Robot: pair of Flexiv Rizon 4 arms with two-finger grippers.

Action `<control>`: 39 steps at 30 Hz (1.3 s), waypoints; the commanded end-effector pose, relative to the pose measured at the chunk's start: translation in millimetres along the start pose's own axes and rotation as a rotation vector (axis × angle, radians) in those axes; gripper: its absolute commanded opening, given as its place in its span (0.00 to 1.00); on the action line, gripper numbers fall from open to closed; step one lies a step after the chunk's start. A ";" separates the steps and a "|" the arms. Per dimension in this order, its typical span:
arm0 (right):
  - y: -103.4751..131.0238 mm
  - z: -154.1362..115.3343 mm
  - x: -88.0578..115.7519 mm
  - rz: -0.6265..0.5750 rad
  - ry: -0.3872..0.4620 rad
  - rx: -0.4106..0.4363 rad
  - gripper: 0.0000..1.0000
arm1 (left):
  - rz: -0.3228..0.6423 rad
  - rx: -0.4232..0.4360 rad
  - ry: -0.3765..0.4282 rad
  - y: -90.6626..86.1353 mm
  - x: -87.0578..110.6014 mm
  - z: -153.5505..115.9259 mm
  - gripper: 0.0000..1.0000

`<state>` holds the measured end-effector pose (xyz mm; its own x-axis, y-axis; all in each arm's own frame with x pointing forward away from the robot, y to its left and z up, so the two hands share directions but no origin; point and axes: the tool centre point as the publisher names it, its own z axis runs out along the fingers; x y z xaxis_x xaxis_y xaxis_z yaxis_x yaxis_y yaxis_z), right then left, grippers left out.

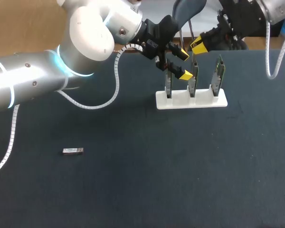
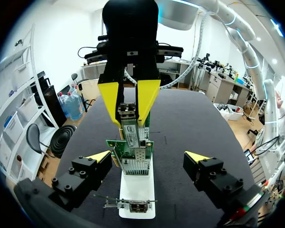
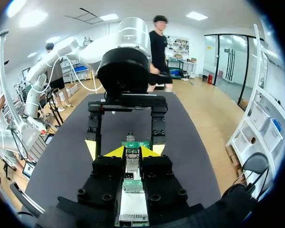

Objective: Pick up the optical module with the left hand, and insert it into the network port with the right hand.

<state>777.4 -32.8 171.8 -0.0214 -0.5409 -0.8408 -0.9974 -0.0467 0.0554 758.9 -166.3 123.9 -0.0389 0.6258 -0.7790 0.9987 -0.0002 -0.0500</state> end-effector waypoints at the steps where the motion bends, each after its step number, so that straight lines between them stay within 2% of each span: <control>1: 5.7 -4.0 -2.3 -0.007 -0.002 0.015 0.00 | -0.002 0.000 0.004 0.3 -0.8 0.3 1.00; 39: 8.1 0.7 10.8 0.037 0.009 0.017 0.00 | -0.002 0.000 0.004 0.3 -0.8 0.3 1.00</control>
<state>770.9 -39.2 163.9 -0.0570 -0.5492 -0.8337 -0.9966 -0.0183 0.0802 758.9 -166.4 123.9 -0.0388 0.6257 -0.7791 0.9988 -0.0002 -0.0499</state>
